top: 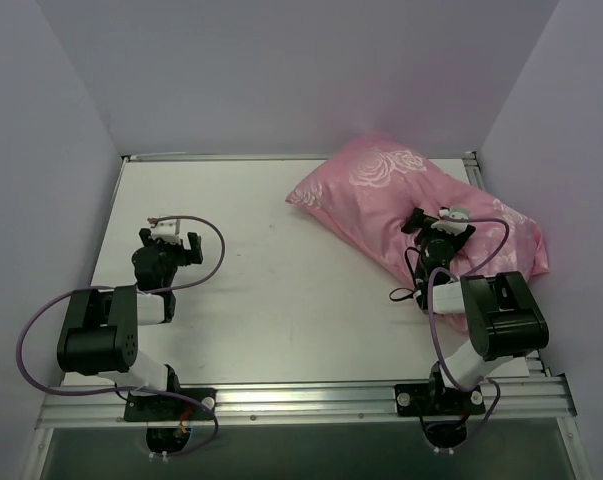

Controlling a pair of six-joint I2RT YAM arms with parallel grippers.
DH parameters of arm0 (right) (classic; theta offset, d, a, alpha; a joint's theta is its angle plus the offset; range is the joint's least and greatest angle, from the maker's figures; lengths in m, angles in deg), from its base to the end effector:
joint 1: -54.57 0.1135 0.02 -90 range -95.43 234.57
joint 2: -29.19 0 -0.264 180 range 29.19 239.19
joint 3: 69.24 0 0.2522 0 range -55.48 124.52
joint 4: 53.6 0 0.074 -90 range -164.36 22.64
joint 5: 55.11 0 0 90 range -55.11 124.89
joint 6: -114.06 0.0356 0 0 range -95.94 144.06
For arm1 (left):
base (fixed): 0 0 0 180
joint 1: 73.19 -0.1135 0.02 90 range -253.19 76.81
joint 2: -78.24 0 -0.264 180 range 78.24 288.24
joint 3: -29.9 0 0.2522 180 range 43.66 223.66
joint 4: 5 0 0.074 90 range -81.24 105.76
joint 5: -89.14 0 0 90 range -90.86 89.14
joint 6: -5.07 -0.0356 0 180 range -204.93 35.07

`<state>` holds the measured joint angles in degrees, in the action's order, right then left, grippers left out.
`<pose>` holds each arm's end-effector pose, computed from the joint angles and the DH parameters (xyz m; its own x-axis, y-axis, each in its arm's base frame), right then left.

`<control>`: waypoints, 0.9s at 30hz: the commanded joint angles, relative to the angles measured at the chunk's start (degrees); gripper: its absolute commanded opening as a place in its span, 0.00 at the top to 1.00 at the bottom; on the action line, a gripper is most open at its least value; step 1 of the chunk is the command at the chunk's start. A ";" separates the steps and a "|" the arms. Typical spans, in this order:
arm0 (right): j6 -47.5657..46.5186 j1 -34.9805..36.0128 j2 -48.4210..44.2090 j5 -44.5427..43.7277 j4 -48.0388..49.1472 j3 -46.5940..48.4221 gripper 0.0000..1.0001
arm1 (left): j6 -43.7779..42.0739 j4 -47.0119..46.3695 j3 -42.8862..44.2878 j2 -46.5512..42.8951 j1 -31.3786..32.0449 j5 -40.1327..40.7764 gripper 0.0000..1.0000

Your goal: Remove the pillowcase from the pillow

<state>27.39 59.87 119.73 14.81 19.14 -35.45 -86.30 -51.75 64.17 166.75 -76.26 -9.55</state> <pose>0.2640 0.0122 0.1962 0.2879 0.0815 -0.9542 0.2255 0.9626 0.1503 0.2687 0.0090 0.1585 -0.1278 0.0168 -0.9917 0.0997 0.9950 0.0040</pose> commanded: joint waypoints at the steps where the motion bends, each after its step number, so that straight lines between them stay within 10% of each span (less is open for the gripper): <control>1: -0.35 -1.08 2.53 -3.22 -1.68 -1.57 0.00 | -0.39 -1.19 1.46 -0.44 0.26 0.60 0.06; 8: -1.91 -0.82 -0.25 -1.29 -4.65 -0.53 0.00 | -0.30 -1.01 1.55 -0.44 0.26 0.60 0.06; 13: 9.91 -1.78 -11.95 -1.29 -49.70 19.92 0.00 | 0.57 4.84 3.56 -5.42 -0.35 0.42 0.06; 19: 13.45 -1.87 -9.35 3.46 -80.06 41.36 0.16 | -9.44 65.58 33.15 -5.99 -1.23 -10.63 0.06; 24: 12.49 -1.08 1.81 5.30 -97.46 52.90 0.18 | -14.10 85.97 46.62 -4.92 -1.06 -15.57 0.06; 27: 8.45 1.72 10.77 13.55 -104.15 59.49 0.42 | -17.70 95.56 50.92 -5.45 -1.15 -16.36 0.06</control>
<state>38.34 58.88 122.71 20.45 -68.20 20.90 -98.52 22.85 111.52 161.46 -77.20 -22.03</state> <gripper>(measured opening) 0.616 0.938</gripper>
